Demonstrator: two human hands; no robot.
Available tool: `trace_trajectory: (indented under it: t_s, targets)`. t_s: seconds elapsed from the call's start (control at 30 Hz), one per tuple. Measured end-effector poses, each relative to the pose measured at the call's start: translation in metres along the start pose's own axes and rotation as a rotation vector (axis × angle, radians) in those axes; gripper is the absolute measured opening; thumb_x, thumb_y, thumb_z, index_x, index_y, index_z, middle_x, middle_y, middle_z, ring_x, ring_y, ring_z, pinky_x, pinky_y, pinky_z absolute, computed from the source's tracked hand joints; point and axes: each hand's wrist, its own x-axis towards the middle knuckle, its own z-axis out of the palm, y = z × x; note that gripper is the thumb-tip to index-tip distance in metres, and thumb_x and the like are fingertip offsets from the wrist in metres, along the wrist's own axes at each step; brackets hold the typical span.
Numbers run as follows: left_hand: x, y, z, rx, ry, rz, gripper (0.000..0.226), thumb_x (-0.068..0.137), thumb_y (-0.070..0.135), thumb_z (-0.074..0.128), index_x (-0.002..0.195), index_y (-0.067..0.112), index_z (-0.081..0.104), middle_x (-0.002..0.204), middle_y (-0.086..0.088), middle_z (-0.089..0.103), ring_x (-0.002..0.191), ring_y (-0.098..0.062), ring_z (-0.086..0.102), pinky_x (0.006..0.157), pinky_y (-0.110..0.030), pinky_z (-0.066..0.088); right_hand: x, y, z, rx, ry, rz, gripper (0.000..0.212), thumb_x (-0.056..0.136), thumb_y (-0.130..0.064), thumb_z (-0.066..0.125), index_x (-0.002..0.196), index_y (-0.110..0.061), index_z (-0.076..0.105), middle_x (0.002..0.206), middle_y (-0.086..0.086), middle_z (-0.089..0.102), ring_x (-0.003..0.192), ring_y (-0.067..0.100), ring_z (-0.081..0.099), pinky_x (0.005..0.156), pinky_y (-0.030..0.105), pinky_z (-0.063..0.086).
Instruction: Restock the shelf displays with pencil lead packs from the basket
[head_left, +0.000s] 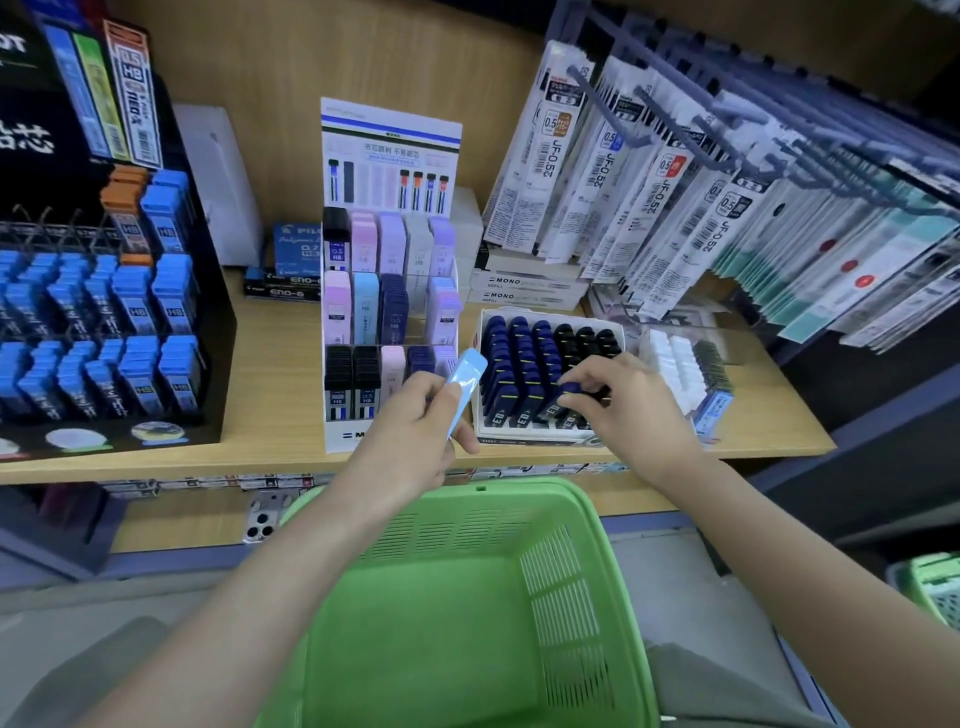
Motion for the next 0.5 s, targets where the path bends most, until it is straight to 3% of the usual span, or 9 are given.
trace_trajectory:
  t_s: [0.2,0.5]
  targets:
    - [0.0052,-0.0012,0.0011,0.009,-0.004,0.007,0.018,0.102,0.02,0.035,0.097,0.007,0.047,0.051,0.005,0.057,0.045,-0.014,0.026,0.039,-0.021,0.021,0.009,0.0049,-0.0011,-0.027,-0.031,-0.046,0.014,0.086,-0.026,0.066,0.1,-0.025,0.067,0.094,-0.001,0.053,0.089,0.011,0.052,0.079,0.022,0.04]
    - [0.0077,-0.0012,0.0025,0.004,-0.003,0.012,0.018,0.102,0.02,0.035,0.096,0.009,0.048,0.05,0.006,0.057,0.044,-0.012,0.027,0.04,-0.021,0.022,0.0079,0.0097,0.0001,-0.026,-0.033,-0.088,0.016,0.088,-0.024,0.063,0.104,-0.023,0.066,0.093,-0.003,0.047,0.088,0.013,0.053,0.083,0.024,0.043]
